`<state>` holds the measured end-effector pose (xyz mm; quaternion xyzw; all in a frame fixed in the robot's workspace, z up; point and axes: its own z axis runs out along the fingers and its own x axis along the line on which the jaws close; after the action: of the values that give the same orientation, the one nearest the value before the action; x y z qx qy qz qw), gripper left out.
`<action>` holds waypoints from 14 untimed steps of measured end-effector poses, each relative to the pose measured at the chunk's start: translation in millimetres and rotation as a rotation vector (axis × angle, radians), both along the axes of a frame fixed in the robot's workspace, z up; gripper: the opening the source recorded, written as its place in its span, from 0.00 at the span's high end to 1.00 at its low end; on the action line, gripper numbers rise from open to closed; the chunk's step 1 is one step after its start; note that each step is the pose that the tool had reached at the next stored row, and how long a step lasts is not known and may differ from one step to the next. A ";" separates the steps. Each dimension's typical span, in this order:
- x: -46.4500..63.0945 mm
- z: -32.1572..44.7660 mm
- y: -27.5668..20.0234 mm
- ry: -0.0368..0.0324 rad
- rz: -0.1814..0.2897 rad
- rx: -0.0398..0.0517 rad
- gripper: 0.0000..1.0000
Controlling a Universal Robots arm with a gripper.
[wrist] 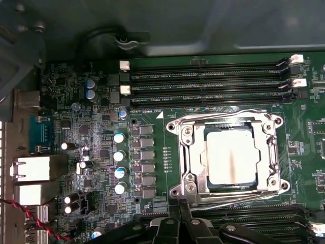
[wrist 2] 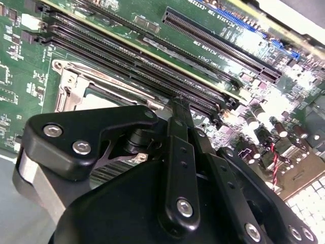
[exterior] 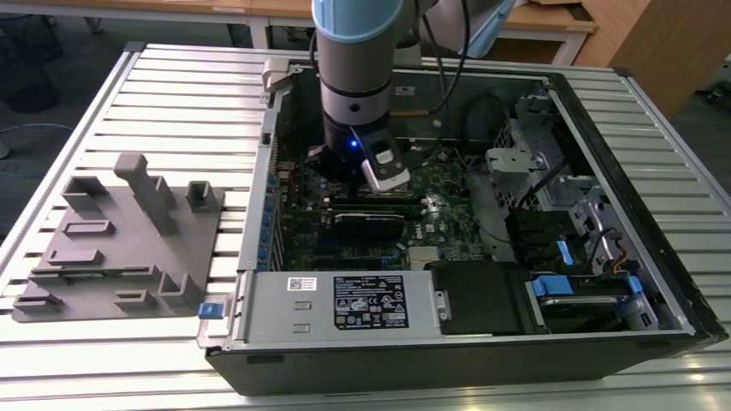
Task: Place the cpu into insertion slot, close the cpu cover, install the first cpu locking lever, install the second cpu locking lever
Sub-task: 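Install the second cpu locking lever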
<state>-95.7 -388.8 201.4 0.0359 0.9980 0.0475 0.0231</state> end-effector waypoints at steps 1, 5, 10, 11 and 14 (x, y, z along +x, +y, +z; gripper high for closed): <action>-0.3 -0.1 0.0 0.0013 0.000 0.0008 0.89; -1.4 -0.3 0.0 0.0076 0.000 0.0050 0.89; -1.4 -0.7 0.0 0.0182 0.000 0.0097 0.89; -1.4 -0.8 0.0 0.0215 0.000 0.0115 0.89; -1.5 -1.1 0.0 0.0278 0.000 0.0142 0.89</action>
<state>-97.3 -388.8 200.3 0.0367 0.9978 0.0541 0.0089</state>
